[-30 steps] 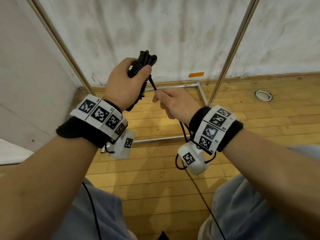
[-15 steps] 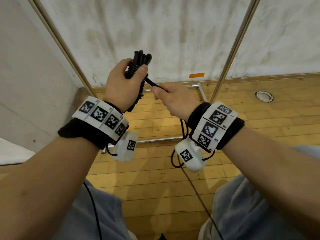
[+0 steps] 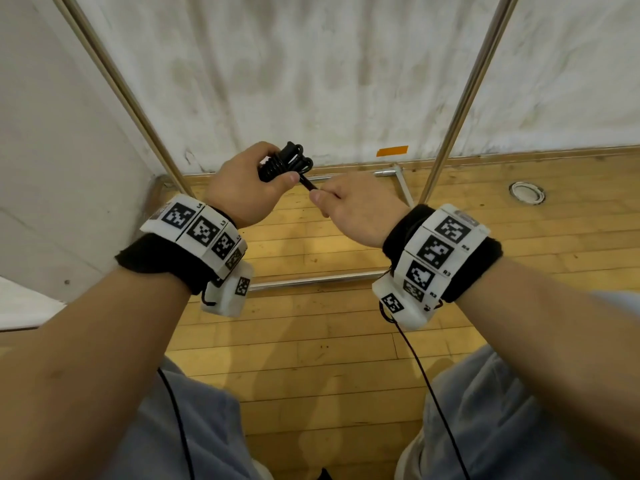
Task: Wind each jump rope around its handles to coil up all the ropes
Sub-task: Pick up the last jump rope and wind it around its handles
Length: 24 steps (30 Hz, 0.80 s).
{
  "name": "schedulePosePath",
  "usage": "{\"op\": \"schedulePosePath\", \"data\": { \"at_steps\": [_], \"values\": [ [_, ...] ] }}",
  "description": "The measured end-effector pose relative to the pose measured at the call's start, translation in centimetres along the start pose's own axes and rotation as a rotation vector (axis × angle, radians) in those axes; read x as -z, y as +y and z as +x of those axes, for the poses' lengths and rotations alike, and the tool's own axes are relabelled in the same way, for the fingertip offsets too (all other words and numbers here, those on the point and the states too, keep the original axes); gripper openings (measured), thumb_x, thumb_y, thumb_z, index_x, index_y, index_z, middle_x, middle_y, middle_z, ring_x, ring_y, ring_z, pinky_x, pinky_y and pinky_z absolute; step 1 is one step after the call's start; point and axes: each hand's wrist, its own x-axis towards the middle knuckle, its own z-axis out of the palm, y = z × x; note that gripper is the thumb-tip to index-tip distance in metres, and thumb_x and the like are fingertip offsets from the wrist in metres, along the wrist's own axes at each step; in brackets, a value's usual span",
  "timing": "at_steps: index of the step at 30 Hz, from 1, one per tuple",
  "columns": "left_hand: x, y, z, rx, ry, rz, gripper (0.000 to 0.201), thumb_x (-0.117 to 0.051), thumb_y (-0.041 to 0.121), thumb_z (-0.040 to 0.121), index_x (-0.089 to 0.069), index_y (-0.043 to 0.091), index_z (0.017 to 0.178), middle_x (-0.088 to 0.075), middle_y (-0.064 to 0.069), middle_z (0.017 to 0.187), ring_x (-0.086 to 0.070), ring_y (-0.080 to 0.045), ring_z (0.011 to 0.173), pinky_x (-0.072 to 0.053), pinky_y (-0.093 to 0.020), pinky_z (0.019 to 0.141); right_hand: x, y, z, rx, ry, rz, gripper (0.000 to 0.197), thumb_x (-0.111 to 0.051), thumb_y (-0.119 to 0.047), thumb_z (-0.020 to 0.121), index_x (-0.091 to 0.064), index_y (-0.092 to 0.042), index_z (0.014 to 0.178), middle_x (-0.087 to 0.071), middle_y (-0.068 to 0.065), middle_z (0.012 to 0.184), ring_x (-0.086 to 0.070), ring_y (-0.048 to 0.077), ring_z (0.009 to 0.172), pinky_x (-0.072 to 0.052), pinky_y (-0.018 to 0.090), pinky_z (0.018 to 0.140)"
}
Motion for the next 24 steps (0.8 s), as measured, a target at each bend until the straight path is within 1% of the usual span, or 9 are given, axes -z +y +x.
{"op": "schedulePosePath", "data": {
  "at_steps": [3, 5, 8, 10, 11, 13, 15, 19, 24],
  "values": [
    [-0.7, -0.4, 0.1, -0.013, -0.024, 0.092, 0.038, -0.061, 0.043, 0.088, -0.052, 0.026, 0.122, -0.059, 0.003, 0.091, -0.062, -0.028, 0.081, -0.053, -0.045, 0.08, -0.1, -0.5, -0.3, 0.045, -0.038, -0.107, 0.041, -0.034, -0.032, 0.101, -0.056, -0.009, 0.076, -0.05, 0.0, 0.065, -0.044, 0.013, 0.058, -0.032, 0.024, 0.051],
    [-0.8, -0.7, 0.2, -0.021, -0.076, 0.139, 0.043, -0.059, 0.043, 0.09, -0.049, 0.026, 0.128, -0.061, 0.002, 0.097, -0.061, -0.026, 0.08, -0.053, -0.044, 0.081, 0.1, -0.5, -0.6, 0.044, -0.043, -0.129, 0.039, -0.033, -0.03, 0.101, -0.06, -0.009, 0.084, -0.05, -0.002, 0.066, -0.045, 0.011, 0.058, -0.03, 0.022, 0.051],
    [-1.1, -1.0, 0.2, -0.009, -0.135, 0.227, 0.043, -0.058, 0.045, 0.09, -0.048, 0.025, 0.126, -0.061, 0.003, 0.096, -0.06, -0.02, 0.078, -0.052, -0.038, 0.075, 0.7, 0.0, -0.7, 0.04, -0.005, -0.082, 0.032, -0.037, -0.029, 0.1, -0.059, -0.015, 0.081, -0.049, -0.006, 0.066, -0.045, 0.01, 0.058, -0.031, 0.021, 0.051],
    [-1.6, -0.6, 0.0, -0.011, -0.17, 0.286, 0.039, -0.059, 0.046, 0.089, -0.05, 0.027, 0.121, -0.057, 0.008, 0.09, -0.056, -0.016, 0.078, -0.045, -0.033, 0.07, 0.9, 0.2, -0.6, 0.028, 0.01, -0.024, 0.03, -0.039, -0.029, 0.099, -0.059, -0.017, 0.079, -0.05, -0.005, 0.066, -0.044, 0.01, 0.057, -0.034, 0.023, 0.052],
    [-1.9, -0.3, -0.2, -0.016, -0.195, 0.318, 0.034, -0.059, 0.046, 0.088, -0.052, 0.028, 0.116, -0.056, 0.01, 0.088, -0.055, -0.015, 0.079, -0.042, -0.033, 0.071, 1.0, 0.3, -0.6, 0.023, 0.01, -0.006, 0.03, -0.04, -0.029, 0.099, -0.059, -0.017, 0.079, -0.049, -0.005, 0.063, -0.043, 0.01, 0.055, -0.033, 0.023, 0.051],
    [-2.4, 0.1, -0.6, -0.05, -0.26, 0.371, 0.02, -0.058, 0.046, 0.088, -0.053, 0.032, 0.102, -0.058, 0.013, 0.084, -0.057, -0.014, 0.079, -0.042, -0.037, 0.08, 1.1, 0.3, -0.6, 0.011, 0.009, 0.015, 0.029, -0.042, -0.028, 0.098, -0.061, -0.016, 0.08, -0.047, -0.006, 0.06, -0.04, 0.008, 0.051, -0.03, 0.019, 0.047],
    [-2.5, 0.6, -0.9, -0.102, -0.301, 0.387, 0.015, -0.06, 0.046, 0.086, -0.056, 0.037, 0.096, -0.061, 0.013, 0.083, -0.06, -0.013, 0.081, -0.046, -0.035, 0.077, 1.3, 0.4, -0.5, 0.006, 0.03, 0.04, 0.03, -0.043, -0.025, 0.098, -0.061, -0.013, 0.077, -0.045, -0.006, 0.059, -0.038, 0.007, 0.049, -0.031, 0.012, 0.042],
    [-2.9, 1.4, -1.9, -0.182, -0.317, 0.348, 0.028, -0.063, 0.051, 0.081, -0.057, 0.042, 0.108, -0.066, 0.016, 0.092, -0.06, -0.013, 0.086, -0.052, -0.039, 0.075, 1.7, 0.8, -0.2, -0.052, 0.179, 0.081, 0.035, -0.042, -0.024, 0.098, -0.058, -0.006, 0.073, -0.039, -0.006, 0.055, -0.036, 0.007, 0.047, -0.033, 0.008, 0.044],
    [-2.5, 2.7, -2.9, -0.27, -0.217, 0.275, 0.05, -0.052, 0.076, 0.067, -0.062, 0.039, 0.099, -0.063, 0.015, 0.069, -0.059, -0.005, 0.065, -0.05, -0.031, 0.059, 2.0, 1.3, 0.2, -0.094, 0.267, 0.128, 0.039, -0.045, -0.029, 0.097, -0.061, -0.004, 0.072, -0.038, -0.005, 0.048, -0.041, 0.003, 0.038, -0.031, 0.009, 0.041]
  ]
}}
